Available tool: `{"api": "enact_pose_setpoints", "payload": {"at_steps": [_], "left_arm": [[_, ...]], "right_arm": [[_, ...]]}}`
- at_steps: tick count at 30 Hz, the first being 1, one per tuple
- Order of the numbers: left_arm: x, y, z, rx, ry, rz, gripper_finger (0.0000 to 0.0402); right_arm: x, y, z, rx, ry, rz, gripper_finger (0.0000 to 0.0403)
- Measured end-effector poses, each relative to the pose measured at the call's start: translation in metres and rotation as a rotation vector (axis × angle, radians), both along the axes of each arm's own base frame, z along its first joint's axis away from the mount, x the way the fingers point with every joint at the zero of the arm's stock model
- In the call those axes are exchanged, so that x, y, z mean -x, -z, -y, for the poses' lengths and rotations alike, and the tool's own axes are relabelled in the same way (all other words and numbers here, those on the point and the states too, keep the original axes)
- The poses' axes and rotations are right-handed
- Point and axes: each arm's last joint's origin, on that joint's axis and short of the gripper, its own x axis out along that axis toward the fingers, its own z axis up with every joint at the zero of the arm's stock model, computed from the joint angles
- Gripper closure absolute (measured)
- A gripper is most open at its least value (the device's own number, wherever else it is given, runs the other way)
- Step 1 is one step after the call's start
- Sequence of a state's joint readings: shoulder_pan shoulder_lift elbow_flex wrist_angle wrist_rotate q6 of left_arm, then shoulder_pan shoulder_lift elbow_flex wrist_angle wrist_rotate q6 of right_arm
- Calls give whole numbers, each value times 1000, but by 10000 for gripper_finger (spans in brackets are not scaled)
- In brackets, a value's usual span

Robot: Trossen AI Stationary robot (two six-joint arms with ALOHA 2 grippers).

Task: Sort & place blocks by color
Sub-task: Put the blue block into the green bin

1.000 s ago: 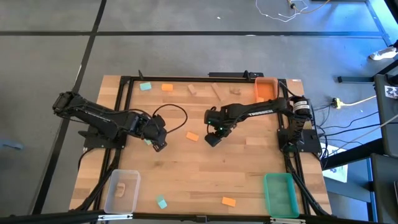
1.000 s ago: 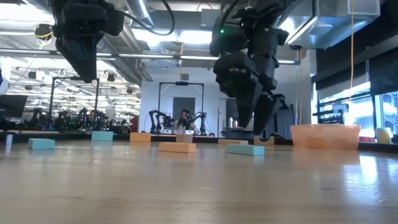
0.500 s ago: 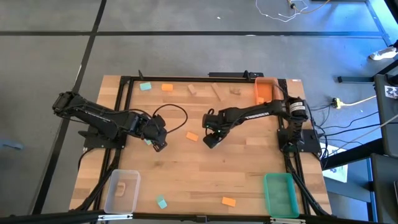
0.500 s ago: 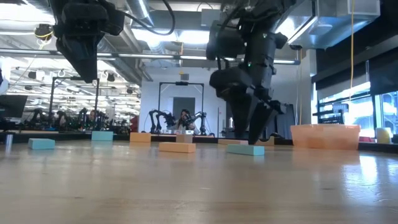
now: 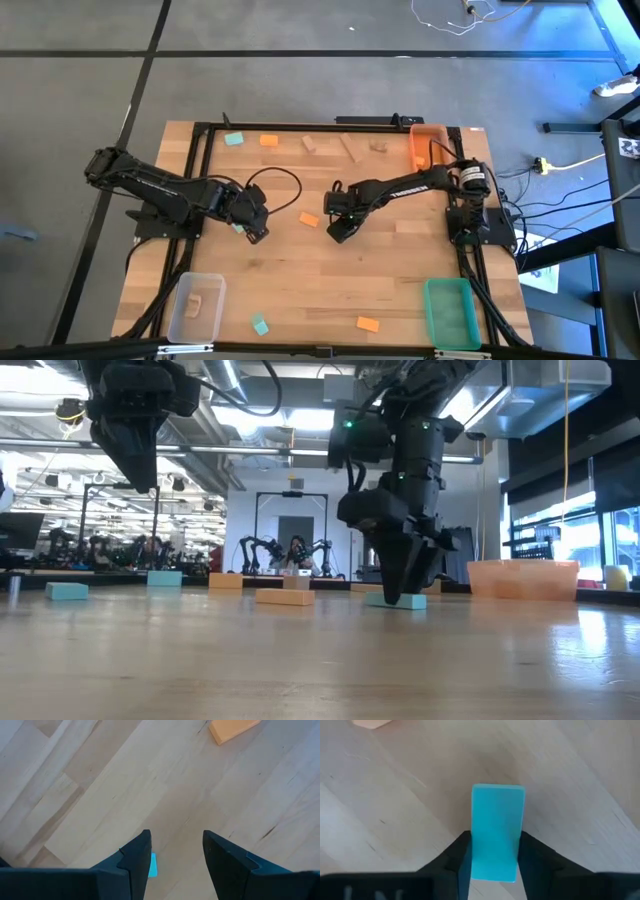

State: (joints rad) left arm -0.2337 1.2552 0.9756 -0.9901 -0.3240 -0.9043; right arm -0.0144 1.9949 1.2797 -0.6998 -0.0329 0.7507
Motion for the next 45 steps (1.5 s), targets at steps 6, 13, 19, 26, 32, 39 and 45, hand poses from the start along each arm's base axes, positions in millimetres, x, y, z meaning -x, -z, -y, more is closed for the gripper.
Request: {"api": "enact_pose_setpoints", "payload": {"at_steps": [6,13,19,26,32,39,45], "left_arm": [[0,0,0,0,0,0,233],[0,0,0,-8,46,-8,233],[-1,0,1,-27,123,-21,233],[-2,0,-5,-58,134,-29,233],[-8,-2,-13,-115,209,-12,233],[-19,-6,-24,-163,292,53,233],[-24,-9,-35,-134,342,92,233]], "right_arm": [[-5,-8,-2,16,-41,-25,280],[-12,-49,-4,36,-154,-105,280],[-13,-93,-15,32,-243,-157,280],[-2,-144,-30,26,-213,-258,280],[11,-171,-53,-39,-127,-198,280],[48,-192,-79,-85,54,-183,280],[93,-199,-105,-170,227,-236,280]]}}
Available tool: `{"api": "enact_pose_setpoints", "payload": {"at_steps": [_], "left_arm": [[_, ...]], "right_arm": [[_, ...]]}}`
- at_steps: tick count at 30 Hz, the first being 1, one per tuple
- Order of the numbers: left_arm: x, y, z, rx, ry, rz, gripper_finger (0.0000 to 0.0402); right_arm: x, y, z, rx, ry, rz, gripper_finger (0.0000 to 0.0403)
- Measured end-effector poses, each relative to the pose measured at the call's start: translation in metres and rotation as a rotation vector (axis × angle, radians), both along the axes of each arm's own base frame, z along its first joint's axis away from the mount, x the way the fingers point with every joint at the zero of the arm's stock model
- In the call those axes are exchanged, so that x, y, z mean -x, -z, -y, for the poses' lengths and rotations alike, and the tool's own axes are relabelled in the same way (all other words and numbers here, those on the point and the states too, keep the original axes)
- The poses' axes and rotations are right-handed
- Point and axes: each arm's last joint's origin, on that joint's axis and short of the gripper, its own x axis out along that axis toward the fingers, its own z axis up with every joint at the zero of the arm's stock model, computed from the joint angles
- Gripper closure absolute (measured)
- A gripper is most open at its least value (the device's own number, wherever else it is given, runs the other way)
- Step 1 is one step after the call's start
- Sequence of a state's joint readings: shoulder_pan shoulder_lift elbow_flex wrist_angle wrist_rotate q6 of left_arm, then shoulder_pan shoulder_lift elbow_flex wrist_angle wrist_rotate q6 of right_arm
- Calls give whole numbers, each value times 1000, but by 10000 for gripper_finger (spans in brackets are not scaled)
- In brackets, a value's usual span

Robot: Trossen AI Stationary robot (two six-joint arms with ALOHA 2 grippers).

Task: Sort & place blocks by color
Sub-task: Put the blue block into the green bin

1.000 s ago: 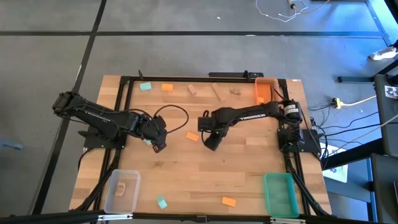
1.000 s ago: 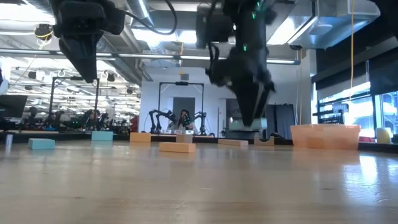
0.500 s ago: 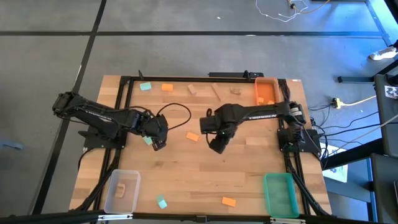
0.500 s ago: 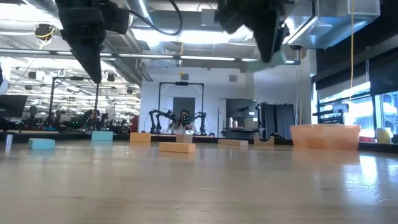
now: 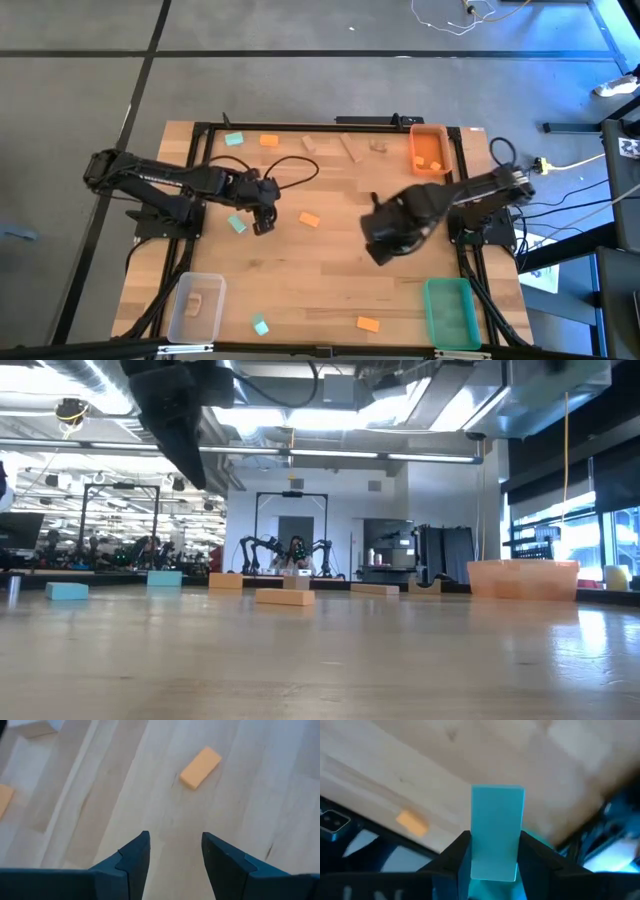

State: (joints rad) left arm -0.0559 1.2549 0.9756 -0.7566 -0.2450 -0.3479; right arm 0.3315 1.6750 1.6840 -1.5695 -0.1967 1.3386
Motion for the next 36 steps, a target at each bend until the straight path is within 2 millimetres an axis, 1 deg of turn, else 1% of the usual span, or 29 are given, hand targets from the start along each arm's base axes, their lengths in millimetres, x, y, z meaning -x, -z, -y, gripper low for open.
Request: {"api": "enact_pose_setpoints", "payload": {"at_steps": [7,10,13,19,22,32,36], "left_arm": [[-5,-3,-13,37,12,49,233],[-7,-4,-19,71,7,74,233],[-8,-5,-24,101,4,97,233],[-10,-7,-33,143,-2,134,233],[-11,-8,-35,146,-7,151,233],[-12,-9,-37,165,-9,174,233],[-12,-9,-37,180,-14,176,233]], "right_arm": [[62,21,-31,-67,171,-248,280],[82,35,-43,-94,213,-344,280],[96,49,-54,-139,228,-382,280],[111,87,-77,-200,242,-350,280],[115,105,-82,-229,238,-345,280],[127,162,-74,-273,206,-330,280],[129,175,-71,-300,198,-309,280]]}}
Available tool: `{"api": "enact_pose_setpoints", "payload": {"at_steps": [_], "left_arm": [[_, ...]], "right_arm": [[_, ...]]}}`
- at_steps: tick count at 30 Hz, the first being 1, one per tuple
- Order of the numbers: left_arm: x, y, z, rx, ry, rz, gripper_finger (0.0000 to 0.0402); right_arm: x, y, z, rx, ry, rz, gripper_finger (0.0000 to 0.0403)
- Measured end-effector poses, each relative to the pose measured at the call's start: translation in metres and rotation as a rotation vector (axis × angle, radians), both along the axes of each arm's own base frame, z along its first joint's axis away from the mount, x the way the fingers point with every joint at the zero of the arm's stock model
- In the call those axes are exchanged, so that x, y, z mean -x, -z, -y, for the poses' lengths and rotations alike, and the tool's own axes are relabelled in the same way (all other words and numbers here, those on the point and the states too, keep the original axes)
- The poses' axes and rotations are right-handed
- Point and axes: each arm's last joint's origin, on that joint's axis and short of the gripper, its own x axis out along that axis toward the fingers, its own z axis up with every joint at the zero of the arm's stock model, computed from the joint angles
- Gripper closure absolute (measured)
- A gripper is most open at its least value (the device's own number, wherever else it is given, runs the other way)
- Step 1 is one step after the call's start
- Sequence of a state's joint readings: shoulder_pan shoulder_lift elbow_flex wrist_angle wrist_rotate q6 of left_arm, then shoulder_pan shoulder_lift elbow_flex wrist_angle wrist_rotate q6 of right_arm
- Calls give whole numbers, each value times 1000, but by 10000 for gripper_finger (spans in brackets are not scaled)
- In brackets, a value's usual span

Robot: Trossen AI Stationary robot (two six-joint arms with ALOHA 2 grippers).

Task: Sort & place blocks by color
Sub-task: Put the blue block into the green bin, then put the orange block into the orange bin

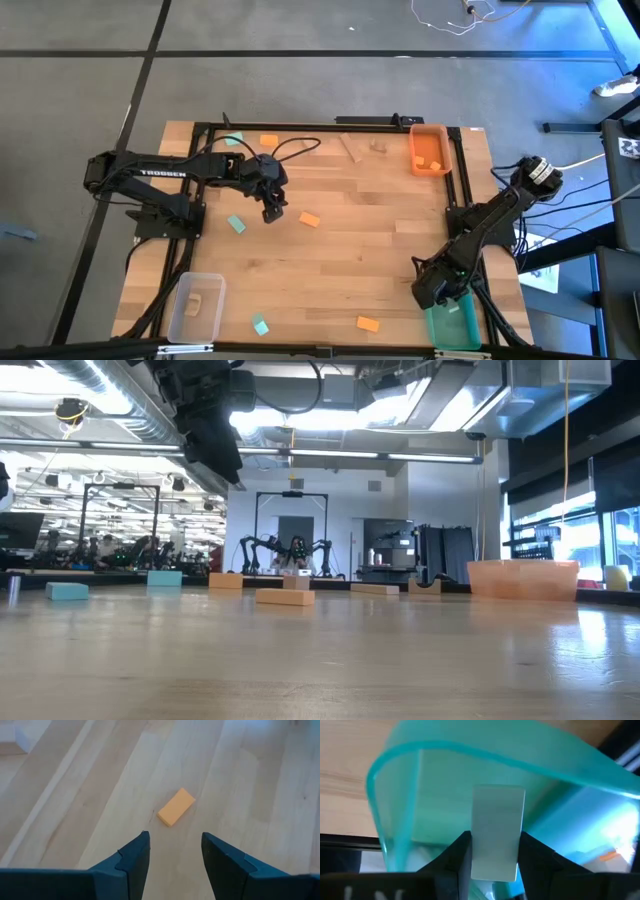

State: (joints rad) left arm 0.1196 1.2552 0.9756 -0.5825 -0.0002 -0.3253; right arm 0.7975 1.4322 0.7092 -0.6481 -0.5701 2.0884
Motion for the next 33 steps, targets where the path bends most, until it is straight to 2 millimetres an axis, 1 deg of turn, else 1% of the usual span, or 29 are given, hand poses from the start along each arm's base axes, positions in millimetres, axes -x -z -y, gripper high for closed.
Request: {"api": "enact_pose_setpoints", "payload": {"at_steps": [2,6,8,11,15,18,22,24,26,29,33], "left_arm": [[0,0,0,6,-5,0,233],[0,0,0,16,3,1,233],[0,0,0,16,3,1,233],[0,0,0,16,3,1,233],[1,1,0,15,5,-8,233],[1,1,1,15,5,-12,233],[1,1,1,6,16,-14,233],[1,1,1,-20,47,-17,233],[0,1,1,-59,101,-15,233],[-5,4,1,-130,258,-14,233],[-14,14,3,-220,443,-29,233]], "right_arm": [[1,3,1,-6,-1,2,275],[2,4,1,-9,-2,-3,219],[1,4,1,-9,0,-4,198],[0,4,0,-24,-3,12,183],[-3,-1,-3,-42,1,36,179],[-9,-21,-8,-48,8,99,178],[-16,-62,-10,24,41,209,177],[-20,-83,-10,72,63,281,177],[-24,-100,-10,131,69,371,176],[-31,-116,-8,224,81,526,176],[-39,-122,-1,316,82,634,176]]}}
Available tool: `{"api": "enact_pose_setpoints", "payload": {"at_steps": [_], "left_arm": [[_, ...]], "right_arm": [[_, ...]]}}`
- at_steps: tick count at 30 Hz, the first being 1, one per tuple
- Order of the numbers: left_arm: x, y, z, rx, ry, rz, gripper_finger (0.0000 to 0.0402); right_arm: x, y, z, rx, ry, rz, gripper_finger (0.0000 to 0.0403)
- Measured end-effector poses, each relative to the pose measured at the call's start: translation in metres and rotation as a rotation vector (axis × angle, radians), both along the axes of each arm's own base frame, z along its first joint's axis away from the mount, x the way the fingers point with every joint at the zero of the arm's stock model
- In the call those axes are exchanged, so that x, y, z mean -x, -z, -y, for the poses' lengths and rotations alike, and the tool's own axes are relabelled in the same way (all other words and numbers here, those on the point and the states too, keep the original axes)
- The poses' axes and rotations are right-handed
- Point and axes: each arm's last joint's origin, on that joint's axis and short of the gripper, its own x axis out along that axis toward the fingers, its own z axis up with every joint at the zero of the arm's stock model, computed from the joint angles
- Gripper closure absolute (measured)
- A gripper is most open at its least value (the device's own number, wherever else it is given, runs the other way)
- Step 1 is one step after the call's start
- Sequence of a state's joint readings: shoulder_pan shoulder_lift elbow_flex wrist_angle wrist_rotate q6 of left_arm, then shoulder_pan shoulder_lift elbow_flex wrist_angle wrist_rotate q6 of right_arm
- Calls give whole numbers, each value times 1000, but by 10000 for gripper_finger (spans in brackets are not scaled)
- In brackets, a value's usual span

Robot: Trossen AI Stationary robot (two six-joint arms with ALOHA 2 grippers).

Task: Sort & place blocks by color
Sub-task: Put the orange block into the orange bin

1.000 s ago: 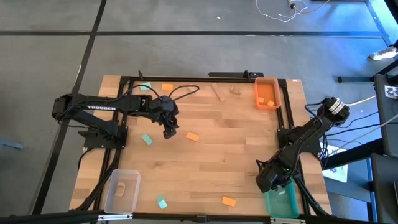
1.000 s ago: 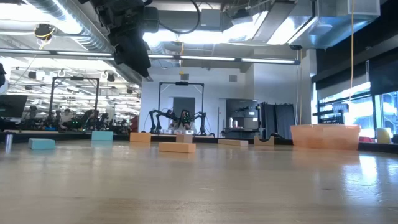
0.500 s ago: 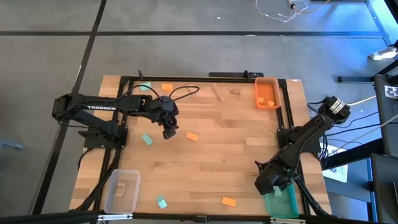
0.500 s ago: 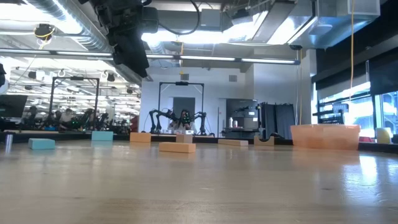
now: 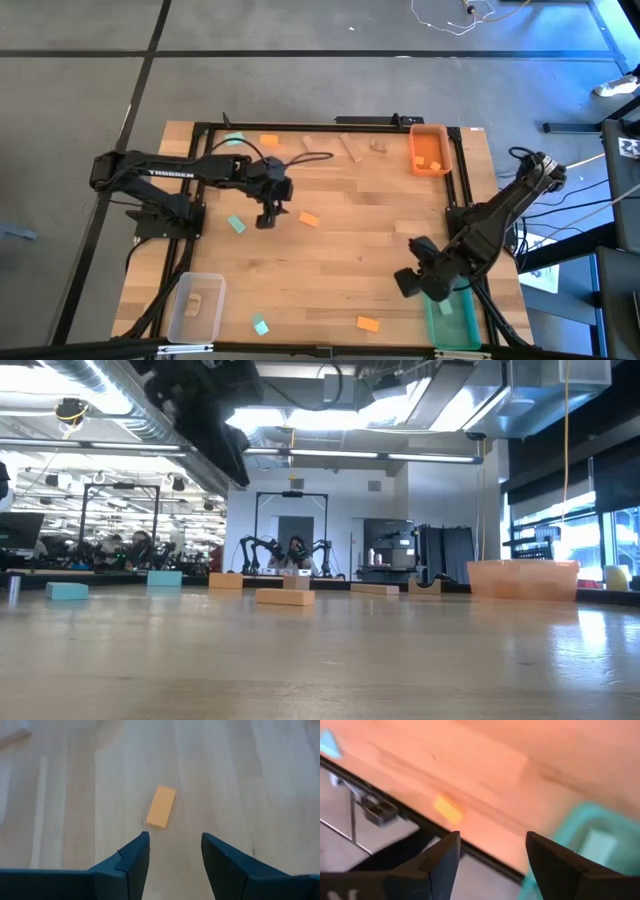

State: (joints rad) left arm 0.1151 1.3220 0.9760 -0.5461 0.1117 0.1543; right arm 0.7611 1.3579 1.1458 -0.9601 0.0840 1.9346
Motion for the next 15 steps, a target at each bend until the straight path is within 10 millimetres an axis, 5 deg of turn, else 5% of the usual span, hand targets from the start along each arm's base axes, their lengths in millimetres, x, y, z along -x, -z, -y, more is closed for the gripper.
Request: {"api": "enact_pose_setpoints", "payload": {"at_steps": [15], "left_arm": [[-50,60,2,-120,208,-40,233]], "right_arm": [[-4,3,10,49,17,-22,176]]}}
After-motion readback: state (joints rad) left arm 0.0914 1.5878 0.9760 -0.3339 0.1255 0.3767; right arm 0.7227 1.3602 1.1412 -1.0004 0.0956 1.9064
